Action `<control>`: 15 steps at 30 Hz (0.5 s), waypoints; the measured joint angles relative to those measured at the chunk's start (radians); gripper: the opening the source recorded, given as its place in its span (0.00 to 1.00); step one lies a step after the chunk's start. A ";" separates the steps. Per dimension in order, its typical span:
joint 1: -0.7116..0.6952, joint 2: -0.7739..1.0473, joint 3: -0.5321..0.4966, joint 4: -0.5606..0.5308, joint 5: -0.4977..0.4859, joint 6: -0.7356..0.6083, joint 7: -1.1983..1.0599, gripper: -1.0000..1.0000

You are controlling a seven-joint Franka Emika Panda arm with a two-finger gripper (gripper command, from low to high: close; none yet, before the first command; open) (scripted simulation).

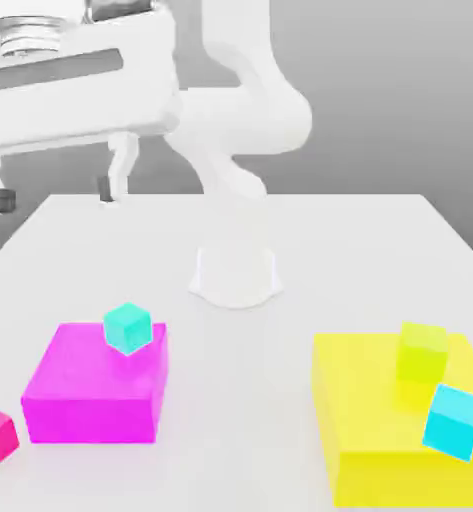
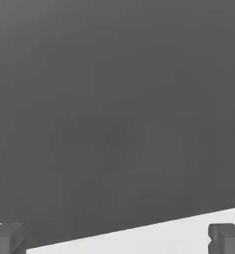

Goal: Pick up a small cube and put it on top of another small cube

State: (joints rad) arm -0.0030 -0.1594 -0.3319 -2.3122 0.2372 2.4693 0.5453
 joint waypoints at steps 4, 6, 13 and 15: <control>-0.051 0.146 -0.039 -0.003 0.058 0.038 -0.061 0.50; -0.082 0.217 -0.046 -0.004 0.079 0.058 -0.086 0.50; -0.165 0.449 -0.088 -0.014 0.099 0.139 -0.135 0.50; -0.189 0.512 -0.098 -0.015 0.099 0.170 -0.144 0.50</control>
State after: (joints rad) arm -0.1916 0.3527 -0.4299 -2.3272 0.3365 2.6389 0.4011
